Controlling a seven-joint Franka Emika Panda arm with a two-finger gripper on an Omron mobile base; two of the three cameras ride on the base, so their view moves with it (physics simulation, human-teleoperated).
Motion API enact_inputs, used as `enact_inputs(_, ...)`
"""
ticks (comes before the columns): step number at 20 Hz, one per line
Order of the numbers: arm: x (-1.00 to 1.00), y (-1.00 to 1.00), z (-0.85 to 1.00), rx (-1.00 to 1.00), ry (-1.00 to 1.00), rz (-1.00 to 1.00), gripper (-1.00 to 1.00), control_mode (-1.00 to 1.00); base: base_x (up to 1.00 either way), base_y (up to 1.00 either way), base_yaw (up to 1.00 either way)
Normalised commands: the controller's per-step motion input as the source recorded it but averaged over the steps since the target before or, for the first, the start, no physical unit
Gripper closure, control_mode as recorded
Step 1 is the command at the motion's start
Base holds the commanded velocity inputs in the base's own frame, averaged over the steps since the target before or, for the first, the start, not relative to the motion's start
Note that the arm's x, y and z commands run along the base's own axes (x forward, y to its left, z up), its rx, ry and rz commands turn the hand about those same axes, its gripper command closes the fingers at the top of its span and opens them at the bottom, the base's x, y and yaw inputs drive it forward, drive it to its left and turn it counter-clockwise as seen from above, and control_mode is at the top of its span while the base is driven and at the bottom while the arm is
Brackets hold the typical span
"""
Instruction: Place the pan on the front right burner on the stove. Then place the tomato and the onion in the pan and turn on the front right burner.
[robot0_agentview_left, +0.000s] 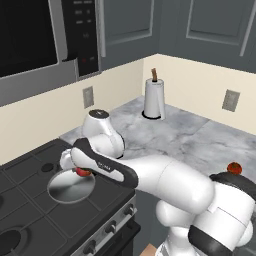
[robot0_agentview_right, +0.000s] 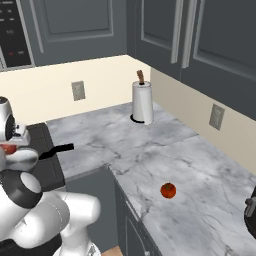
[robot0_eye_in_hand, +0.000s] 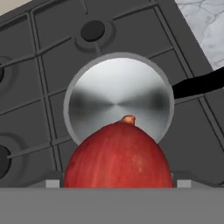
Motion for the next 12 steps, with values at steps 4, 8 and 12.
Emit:
enact_inputs(4,0.0,0.32,-0.23,-0.01,-0.01,0.0,1.0,-1.0,0.0,0.0,0.0)
enact_inputs(8,0.0,0.33,-0.24,-0.02,-0.02,0.0,1.0,-1.0,0.0,0.0,0.0)
enact_inputs(12,0.09,0.27,-0.18,-0.02,-0.06,0.0,1.0,-1.0,0.0,0.0,0.0)
